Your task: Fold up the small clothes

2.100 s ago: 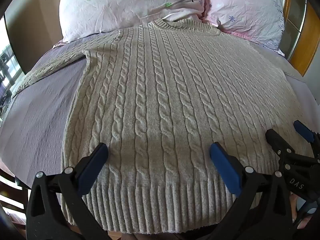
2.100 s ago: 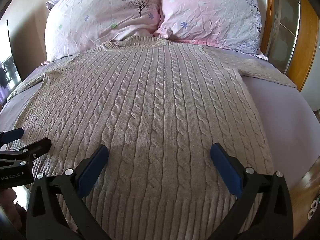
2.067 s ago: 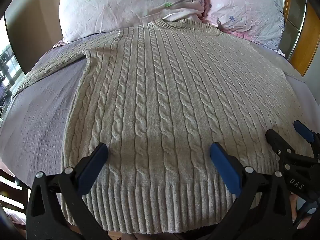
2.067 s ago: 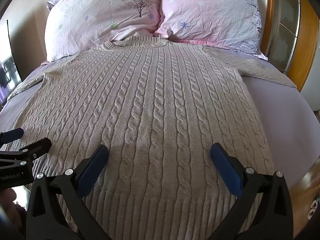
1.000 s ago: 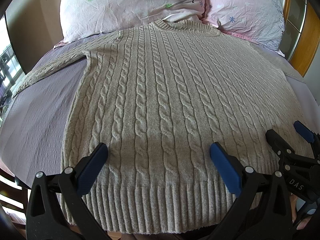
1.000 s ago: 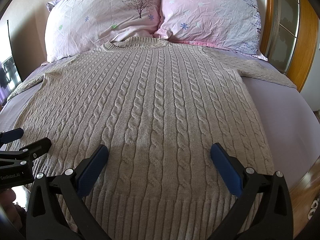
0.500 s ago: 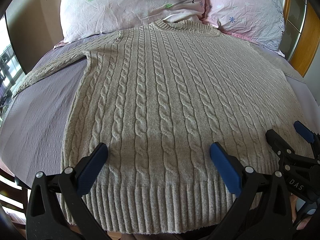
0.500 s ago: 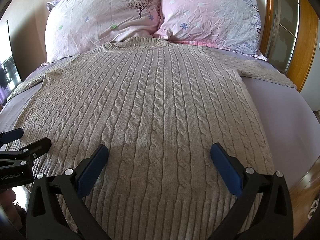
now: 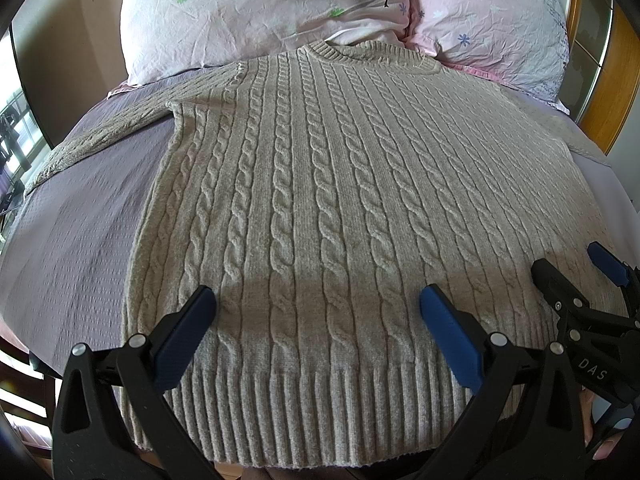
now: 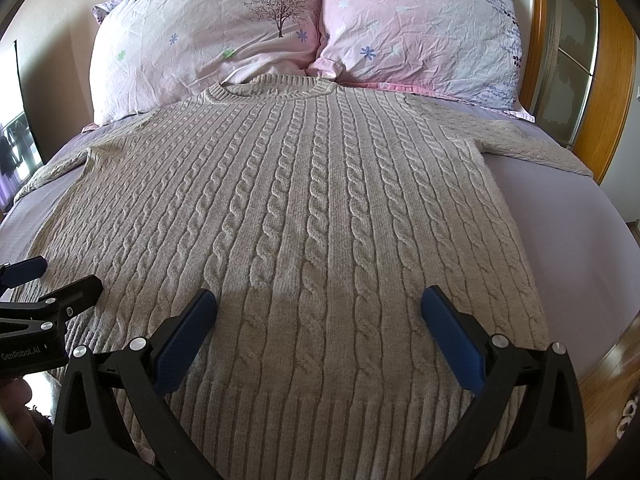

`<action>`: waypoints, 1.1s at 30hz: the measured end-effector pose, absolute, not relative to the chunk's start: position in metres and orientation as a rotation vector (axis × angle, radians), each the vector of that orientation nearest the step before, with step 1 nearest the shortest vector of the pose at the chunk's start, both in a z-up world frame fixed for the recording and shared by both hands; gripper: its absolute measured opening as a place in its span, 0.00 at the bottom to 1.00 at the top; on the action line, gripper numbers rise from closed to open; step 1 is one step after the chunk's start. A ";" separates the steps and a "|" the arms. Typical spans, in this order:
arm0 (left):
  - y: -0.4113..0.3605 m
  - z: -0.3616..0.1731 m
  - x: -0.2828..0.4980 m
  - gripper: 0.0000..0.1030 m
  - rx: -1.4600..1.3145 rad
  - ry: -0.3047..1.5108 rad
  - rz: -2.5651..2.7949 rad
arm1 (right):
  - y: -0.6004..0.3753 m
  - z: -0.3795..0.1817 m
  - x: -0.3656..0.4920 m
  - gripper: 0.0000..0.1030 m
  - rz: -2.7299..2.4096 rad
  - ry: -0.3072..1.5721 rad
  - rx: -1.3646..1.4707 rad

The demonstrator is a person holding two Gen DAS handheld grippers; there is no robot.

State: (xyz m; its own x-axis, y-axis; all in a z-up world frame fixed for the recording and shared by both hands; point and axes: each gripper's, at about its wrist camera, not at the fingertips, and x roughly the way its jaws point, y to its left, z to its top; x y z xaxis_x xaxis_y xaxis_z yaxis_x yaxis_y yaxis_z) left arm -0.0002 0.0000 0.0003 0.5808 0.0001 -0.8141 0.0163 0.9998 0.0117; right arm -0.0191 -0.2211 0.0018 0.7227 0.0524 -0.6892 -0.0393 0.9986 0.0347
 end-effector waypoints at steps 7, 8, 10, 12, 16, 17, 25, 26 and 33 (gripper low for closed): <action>0.000 0.000 0.000 0.98 0.019 0.951 -0.010 | -0.221 0.002 -0.019 0.99 0.051 0.761 0.018; 0.000 0.000 0.000 0.98 0.019 0.951 -0.010 | -0.221 0.002 -0.019 0.99 0.051 0.761 0.018; 0.000 0.000 0.000 0.98 0.019 0.950 -0.010 | -0.221 0.002 -0.019 0.99 0.051 0.760 0.018; 0.000 0.000 0.000 0.98 0.019 0.950 -0.009 | -0.221 0.002 -0.019 0.99 0.051 0.760 0.018; 0.000 0.000 0.000 0.98 0.019 0.950 -0.009 | -0.221 0.002 -0.019 0.99 0.051 0.760 0.018; 0.000 0.000 0.000 0.98 0.019 0.950 -0.010 | -0.221 0.002 -0.019 0.99 0.051 0.760 0.018; 0.000 0.000 0.000 0.98 0.019 0.950 -0.010 | -0.221 0.002 -0.020 0.99 0.051 0.760 0.018; 0.000 0.000 0.000 0.98 0.019 0.950 -0.010 | -0.221 0.002 -0.020 0.99 0.051 0.760 0.018; 0.000 0.000 -0.001 0.98 0.023 0.943 -0.012 | -0.223 0.004 -0.020 0.99 0.069 0.753 0.003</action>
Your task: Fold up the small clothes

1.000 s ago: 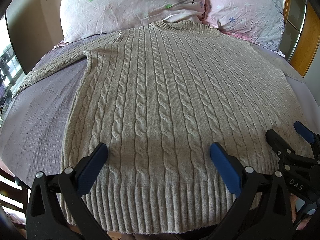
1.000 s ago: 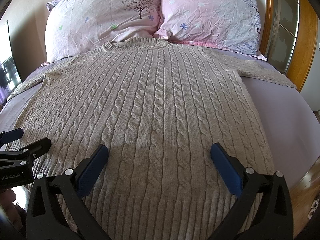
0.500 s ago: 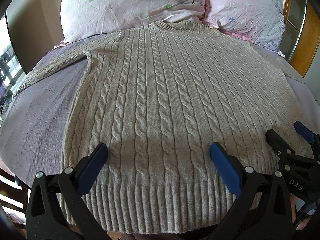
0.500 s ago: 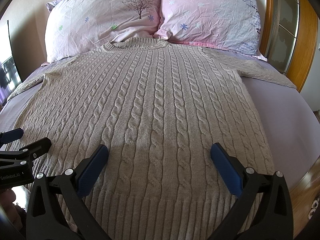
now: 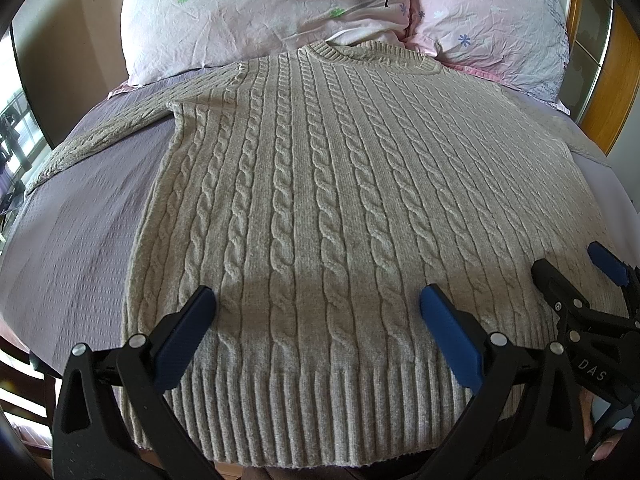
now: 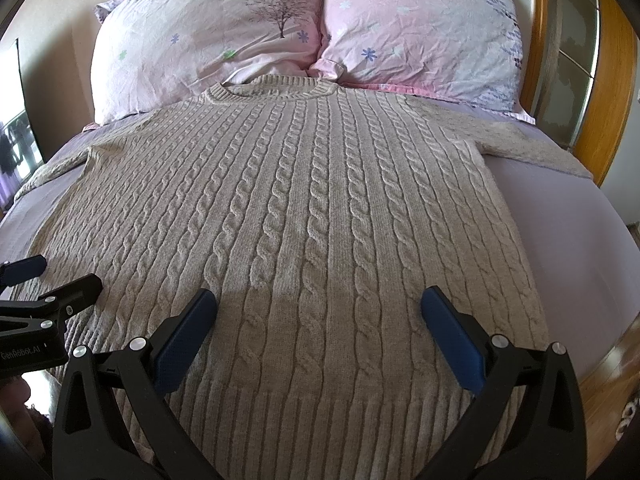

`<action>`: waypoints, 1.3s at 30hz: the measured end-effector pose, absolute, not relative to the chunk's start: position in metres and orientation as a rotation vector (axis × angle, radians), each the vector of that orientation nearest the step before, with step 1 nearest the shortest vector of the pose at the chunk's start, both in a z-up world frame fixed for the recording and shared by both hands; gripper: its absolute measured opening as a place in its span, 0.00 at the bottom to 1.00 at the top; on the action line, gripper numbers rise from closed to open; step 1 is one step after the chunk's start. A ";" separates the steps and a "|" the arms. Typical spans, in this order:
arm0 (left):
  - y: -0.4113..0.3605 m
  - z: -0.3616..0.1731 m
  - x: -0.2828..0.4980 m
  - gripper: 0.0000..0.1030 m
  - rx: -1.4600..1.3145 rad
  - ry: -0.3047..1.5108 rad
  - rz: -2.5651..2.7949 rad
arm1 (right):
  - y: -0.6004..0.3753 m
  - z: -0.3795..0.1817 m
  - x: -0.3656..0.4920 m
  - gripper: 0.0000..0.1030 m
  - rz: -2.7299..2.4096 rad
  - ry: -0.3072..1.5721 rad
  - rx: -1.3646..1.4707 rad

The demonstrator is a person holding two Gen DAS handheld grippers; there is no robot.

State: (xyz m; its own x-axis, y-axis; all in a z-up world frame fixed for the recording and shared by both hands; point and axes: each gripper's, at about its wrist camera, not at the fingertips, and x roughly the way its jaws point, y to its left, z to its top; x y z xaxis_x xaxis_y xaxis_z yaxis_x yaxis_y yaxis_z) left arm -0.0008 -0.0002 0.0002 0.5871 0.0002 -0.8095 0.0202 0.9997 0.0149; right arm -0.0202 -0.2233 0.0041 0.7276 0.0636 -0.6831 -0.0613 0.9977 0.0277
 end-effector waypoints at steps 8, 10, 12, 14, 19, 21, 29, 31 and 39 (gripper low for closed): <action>0.002 -0.001 -0.010 0.98 0.048 0.868 -0.069 | -0.331 0.064 0.006 0.99 0.109 0.612 0.254; 0.008 0.002 -0.005 0.98 0.035 0.853 -0.109 | -0.379 0.079 0.021 0.99 0.013 0.581 0.339; 0.017 0.009 0.001 0.98 -0.020 0.808 -0.170 | -0.448 0.085 0.049 0.89 -0.099 0.571 0.487; 0.032 0.022 0.003 0.98 -0.087 0.715 -0.225 | -0.507 0.076 0.075 0.62 -0.197 0.589 0.622; 0.070 0.045 0.011 0.98 -0.182 0.545 -0.233 | -0.618 0.034 0.128 0.41 -0.406 0.658 0.903; 0.086 0.050 0.021 0.98 -0.215 0.539 -0.205 | -0.643 0.023 0.144 0.39 -0.474 0.660 0.940; 0.160 0.046 0.039 0.98 -0.375 0.517 -0.030 | -0.687 0.000 0.174 0.13 -0.532 0.610 1.043; 0.178 0.044 0.043 0.98 -0.415 0.513 0.011 | -0.693 -0.002 0.178 0.09 -0.536 0.614 1.055; 0.250 0.043 0.051 0.98 -0.492 0.537 0.192 | -0.532 0.116 0.193 0.08 -0.205 0.433 0.588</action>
State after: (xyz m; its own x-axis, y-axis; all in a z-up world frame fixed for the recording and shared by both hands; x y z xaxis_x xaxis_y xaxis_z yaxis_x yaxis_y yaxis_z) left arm 0.0506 0.2499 0.0431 0.8449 0.0484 -0.5328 -0.3005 0.8668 -0.3978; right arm 0.1935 -0.5318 0.1163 0.8906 -0.0642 -0.4502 0.3071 0.8150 0.4913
